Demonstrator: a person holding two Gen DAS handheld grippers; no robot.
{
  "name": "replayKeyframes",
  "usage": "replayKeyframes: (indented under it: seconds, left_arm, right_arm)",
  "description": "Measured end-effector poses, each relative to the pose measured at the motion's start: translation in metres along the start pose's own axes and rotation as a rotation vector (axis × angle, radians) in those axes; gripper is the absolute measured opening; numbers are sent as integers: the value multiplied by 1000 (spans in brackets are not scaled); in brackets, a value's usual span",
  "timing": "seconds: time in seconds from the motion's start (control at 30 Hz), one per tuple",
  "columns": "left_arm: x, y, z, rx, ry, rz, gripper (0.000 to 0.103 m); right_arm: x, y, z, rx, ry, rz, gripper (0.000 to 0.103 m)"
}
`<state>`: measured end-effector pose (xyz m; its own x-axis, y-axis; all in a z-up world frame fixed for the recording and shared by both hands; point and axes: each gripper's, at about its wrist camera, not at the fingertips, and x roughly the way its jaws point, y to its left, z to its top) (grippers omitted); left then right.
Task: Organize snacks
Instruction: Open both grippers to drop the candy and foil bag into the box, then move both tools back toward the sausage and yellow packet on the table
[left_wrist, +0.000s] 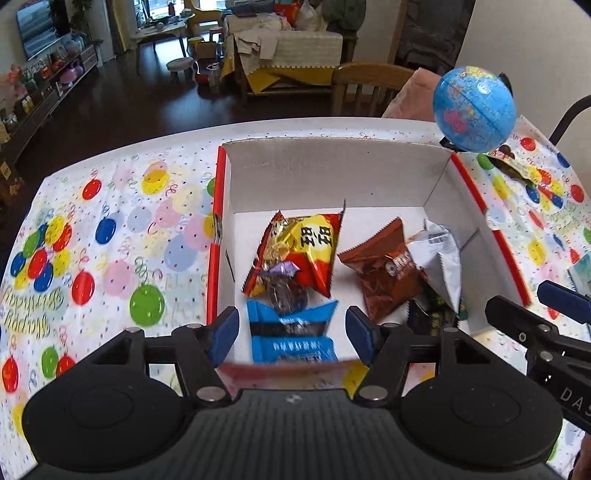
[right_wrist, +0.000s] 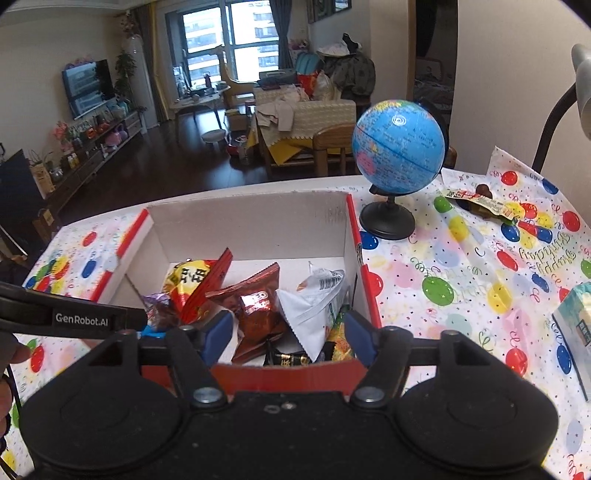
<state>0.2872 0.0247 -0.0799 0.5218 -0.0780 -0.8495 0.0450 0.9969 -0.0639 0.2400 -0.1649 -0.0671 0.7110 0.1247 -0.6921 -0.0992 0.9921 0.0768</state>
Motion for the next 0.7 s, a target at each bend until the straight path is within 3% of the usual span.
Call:
replayKeyframes:
  seconds: [0.1,0.7]
  left_arm:
    - [-13,-2,-8,-13,-6,2,67]
    - [-91,-3,-67,-73,-73,-6,84]
  right_arm:
    - [-14,-2,-3,-12,-15,16,78]
    - [-88,-11,-42,-25,-34,107,99]
